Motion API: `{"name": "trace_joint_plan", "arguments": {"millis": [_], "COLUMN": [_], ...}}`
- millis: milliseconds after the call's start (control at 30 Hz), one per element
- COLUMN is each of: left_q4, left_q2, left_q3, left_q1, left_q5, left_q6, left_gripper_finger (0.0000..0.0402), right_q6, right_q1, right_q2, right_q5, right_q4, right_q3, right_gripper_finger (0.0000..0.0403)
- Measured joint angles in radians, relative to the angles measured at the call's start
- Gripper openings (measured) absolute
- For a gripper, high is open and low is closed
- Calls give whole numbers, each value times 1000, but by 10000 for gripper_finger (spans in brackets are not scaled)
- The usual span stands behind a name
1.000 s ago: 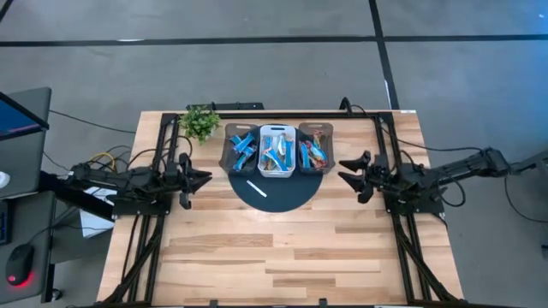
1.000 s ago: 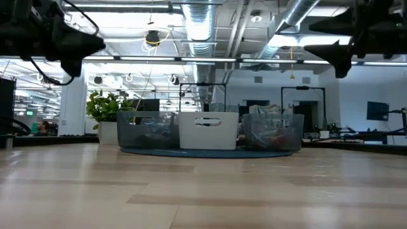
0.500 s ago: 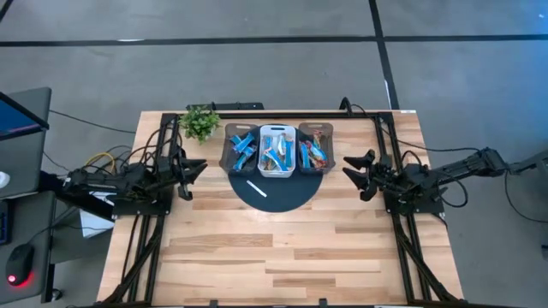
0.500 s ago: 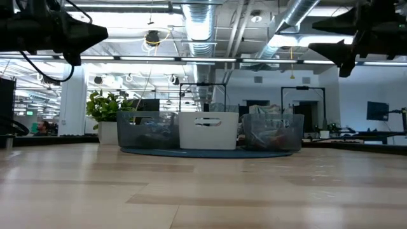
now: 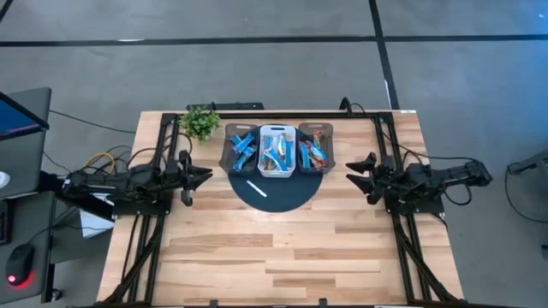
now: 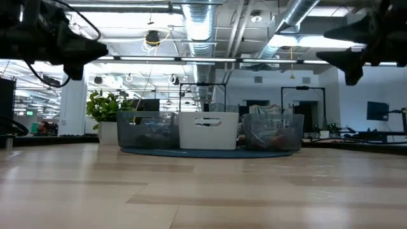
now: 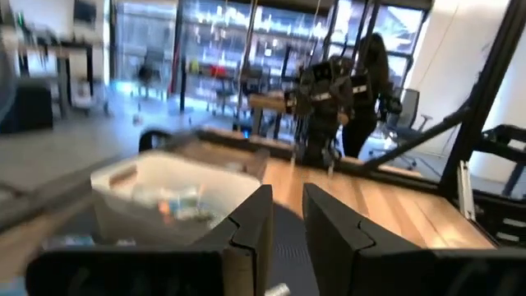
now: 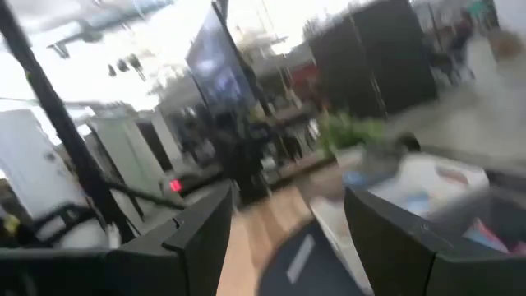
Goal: Pick and place Granola Bars by type
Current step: Return to Home Position
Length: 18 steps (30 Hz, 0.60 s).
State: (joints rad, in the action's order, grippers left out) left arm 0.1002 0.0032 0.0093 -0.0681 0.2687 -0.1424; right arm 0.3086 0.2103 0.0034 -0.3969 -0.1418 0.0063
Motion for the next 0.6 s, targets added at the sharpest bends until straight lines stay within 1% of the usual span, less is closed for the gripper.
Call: {"name": "trace_joint_plan", "arguments": {"millis": [67, 167, 467, 600], "left_q4": [-25, -28, -28, -23], "left_q2": [2, 3, 3, 3], "left_q3": [0, 1, 1, 1], "left_q1": [0, 0, 0, 0], "left_q5": [0, 1, 33, 66], "left_q6": [-54, -85, -92, -114], "left_gripper_finger": [64, 64, 64, 64], "right_q6": [14, 49, 67, 67], "right_q1": [6, 5, 3, 4], "right_q2": [5, 20, 24, 24], "right_q5": [-1, 1, -1, 1], "right_q4": [27, 76, 76, 76], "right_q3": [0, 0, 0, 0], "right_gripper_finger": [230, 230, 230, 230]}}
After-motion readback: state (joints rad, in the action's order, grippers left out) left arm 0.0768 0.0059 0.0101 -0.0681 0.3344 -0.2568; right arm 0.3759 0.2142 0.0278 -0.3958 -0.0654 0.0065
